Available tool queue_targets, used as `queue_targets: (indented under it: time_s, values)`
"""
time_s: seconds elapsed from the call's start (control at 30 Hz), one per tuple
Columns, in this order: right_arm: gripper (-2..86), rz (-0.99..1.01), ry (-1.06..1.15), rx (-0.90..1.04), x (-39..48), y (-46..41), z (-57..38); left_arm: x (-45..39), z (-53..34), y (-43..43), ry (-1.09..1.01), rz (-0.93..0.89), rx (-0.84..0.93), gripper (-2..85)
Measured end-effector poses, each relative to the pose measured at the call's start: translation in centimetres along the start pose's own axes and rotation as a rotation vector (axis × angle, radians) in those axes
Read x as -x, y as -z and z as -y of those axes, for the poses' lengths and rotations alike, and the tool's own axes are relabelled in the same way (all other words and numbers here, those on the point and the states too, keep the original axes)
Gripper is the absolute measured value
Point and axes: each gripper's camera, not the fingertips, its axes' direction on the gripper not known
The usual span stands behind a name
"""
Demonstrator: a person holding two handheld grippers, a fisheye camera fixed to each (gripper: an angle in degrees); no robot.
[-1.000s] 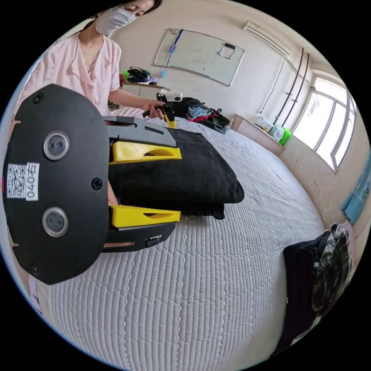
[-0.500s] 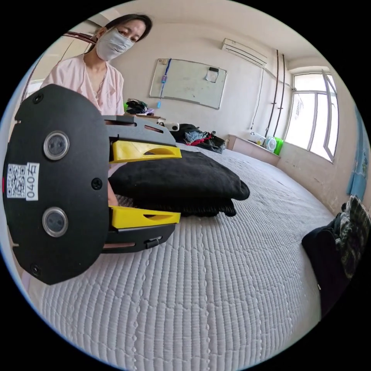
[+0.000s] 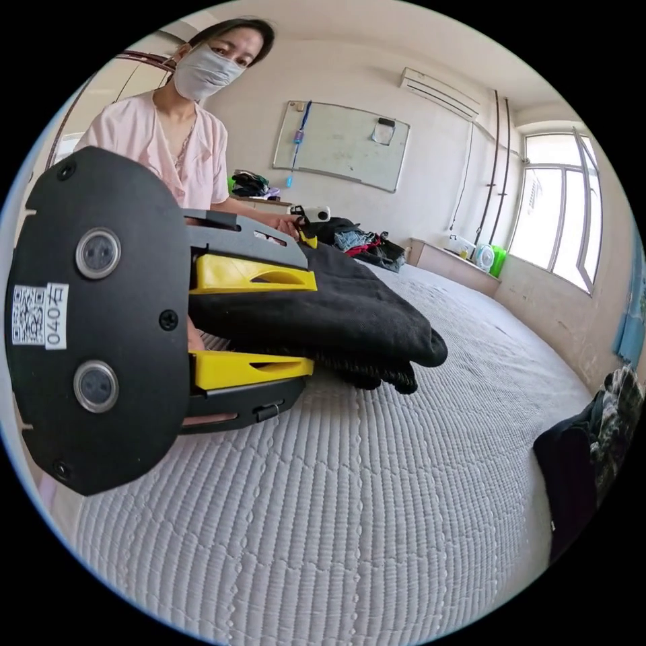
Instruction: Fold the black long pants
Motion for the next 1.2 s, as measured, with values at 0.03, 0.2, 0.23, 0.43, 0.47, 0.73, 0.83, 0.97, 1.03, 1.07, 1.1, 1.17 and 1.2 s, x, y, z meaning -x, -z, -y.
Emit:
queue_targets:
  time_s: [0.03,0.2,0.23,0.43,0.47,0.73,0.83,0.97,1.03,1.07,1.1,1.17,1.2]
  values:
    - [16.0,-0.017,-0.016,0.019,-0.3,-0.6,0.1,0.3,0.5,0.8,-0.01,0.056,0.031,-1.3]
    - [14.9,0.072,-0.065,-0.005,-2.0,0.0,-0.6,1.0,1.6,-0.1,0.008,0.183,0.117,-0.7]
    - [14.5,0.08,-0.071,-0.009,-2.0,-0.1,-0.8,1.3,1.8,-0.4,0.019,0.2,0.12,-0.3]
    - [12.7,0.016,-0.003,0.128,1.2,-4.1,0.5,1.8,2.8,-1.0,0.059,0.15,0.133,1.6]
    - [12.2,0.011,-0.001,0.135,1.3,-4.3,0.6,1.5,3.1,-0.7,0.053,0.171,0.136,1.1]
    - [9.3,-0.077,0.118,0.06,7.4,-3.7,-2.7,-5.6,4.5,5.2,-0.059,0.071,0.001,-1.4]
    - [9.3,-0.097,0.149,0.031,9.6,-3.3,-4.3,-9.7,6.2,5.8,-0.151,0.148,0.052,-1.4]
    - [9.3,-0.124,0.152,-0.024,10.7,-2.8,-6.7,-13.1,8.5,5.2,-0.213,0.212,0.104,-1.4]
    - [9.2,-0.143,0.123,-0.058,10.3,-2.9,-8.4,-13.7,9.6,4.4,-0.208,0.23,0.123,-1.4]
    - [9.2,-0.146,0.113,-0.066,10.1,-3.0,-8.8,-14.1,10.2,3.9,-0.2,0.236,0.135,-1.4]
    - [9.1,-0.149,0.094,-0.084,9.7,-3.0,-9.5,-14.3,10.5,3.6,-0.199,0.238,0.138,-1.4]
    - [9.1,-0.145,0.079,-0.117,9.1,-2.9,-10.8,-15.8,11.3,3.1,-0.211,0.235,0.133,-1.4]
    - [9.1,-0.14,0.074,-0.14,8.9,-2.6,-11.6,-16.3,11.5,3.0,-0.217,0.232,0.133,-1.5]
